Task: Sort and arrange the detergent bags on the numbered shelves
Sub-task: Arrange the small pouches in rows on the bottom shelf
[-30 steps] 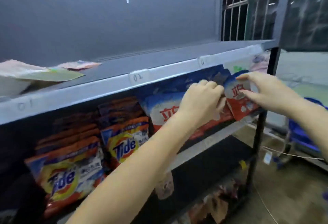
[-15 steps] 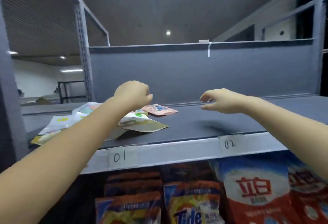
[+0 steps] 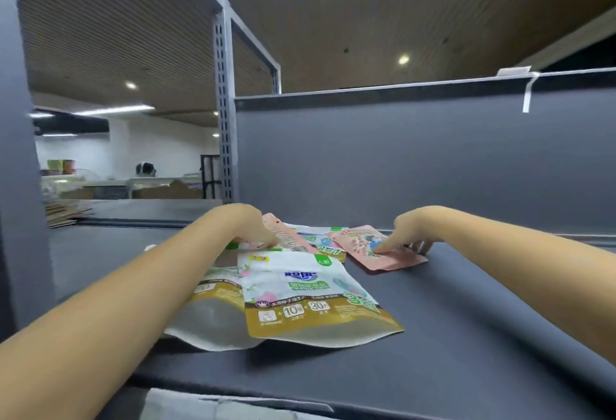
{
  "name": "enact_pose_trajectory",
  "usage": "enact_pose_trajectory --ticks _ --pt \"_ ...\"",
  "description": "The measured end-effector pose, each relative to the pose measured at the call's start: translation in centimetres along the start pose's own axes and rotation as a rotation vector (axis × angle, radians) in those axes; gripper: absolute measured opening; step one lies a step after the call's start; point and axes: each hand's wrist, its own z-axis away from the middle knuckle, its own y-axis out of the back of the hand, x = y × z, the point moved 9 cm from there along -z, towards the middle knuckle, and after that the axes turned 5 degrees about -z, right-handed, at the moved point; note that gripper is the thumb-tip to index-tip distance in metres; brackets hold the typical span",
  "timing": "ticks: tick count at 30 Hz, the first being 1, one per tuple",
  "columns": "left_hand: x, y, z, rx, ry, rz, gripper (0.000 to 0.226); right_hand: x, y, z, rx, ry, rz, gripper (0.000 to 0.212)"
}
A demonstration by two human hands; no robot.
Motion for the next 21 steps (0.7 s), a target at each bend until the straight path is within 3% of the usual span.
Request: enact_pose_trajectory --ticks 6,10,15,21 --pt "-0.8 -0.6 -0.1 -0.008 0.020 0.061 0.061 0.3 -0.7 -1.6 -0.056 -0.018 -0.248 0.087" --pt "-1.2 0.1 1.2 -0.010 0.000 0.048 0.065 0.3 -1.3 -2.0 -0.035 -0.010 -0.383 0.071" --pt "0.1 -0.2 4.1 -0.145 -0.101 0.146 0.054 0.1 -1.3 -0.8 0.033 0.022 -0.433 0.055" --pt "2.1 -2.7 6.0 -0.249 -0.169 -0.019 0.068 0.0 -0.8 2.2 0.053 0.087 -0.595 0.045"
